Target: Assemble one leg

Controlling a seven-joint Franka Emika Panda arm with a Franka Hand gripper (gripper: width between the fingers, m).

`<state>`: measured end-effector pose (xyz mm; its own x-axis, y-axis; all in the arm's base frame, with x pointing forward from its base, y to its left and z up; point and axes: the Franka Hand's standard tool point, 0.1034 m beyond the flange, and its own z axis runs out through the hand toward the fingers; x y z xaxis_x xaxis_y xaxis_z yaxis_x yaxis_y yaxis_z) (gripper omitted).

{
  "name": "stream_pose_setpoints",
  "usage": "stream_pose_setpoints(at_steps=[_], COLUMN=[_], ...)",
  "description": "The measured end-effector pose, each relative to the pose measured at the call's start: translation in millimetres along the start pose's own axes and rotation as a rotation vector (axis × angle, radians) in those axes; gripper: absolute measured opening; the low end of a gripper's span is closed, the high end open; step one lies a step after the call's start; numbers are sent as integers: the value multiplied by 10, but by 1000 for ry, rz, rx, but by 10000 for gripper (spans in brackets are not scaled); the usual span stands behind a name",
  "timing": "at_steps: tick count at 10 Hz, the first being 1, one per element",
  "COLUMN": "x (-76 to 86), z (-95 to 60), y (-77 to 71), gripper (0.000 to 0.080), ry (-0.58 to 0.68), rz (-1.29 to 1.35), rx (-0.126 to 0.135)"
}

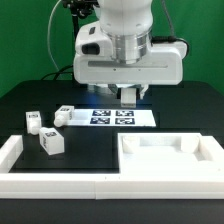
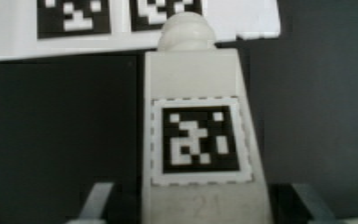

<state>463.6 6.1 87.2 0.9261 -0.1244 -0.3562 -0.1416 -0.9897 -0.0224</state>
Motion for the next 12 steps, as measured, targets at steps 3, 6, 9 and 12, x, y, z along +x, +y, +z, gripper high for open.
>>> stream_pose_setpoints(at_steps=[3,6,9,12], x=[272,487,573,787], z=[-540,-740,-758,-737], y=[-488,-564,-589,-942], gripper=[287,287,287,287], ry=[233,430,650,905], rz=[-24,-23,-27,-66], rx=[39,44,35,26])
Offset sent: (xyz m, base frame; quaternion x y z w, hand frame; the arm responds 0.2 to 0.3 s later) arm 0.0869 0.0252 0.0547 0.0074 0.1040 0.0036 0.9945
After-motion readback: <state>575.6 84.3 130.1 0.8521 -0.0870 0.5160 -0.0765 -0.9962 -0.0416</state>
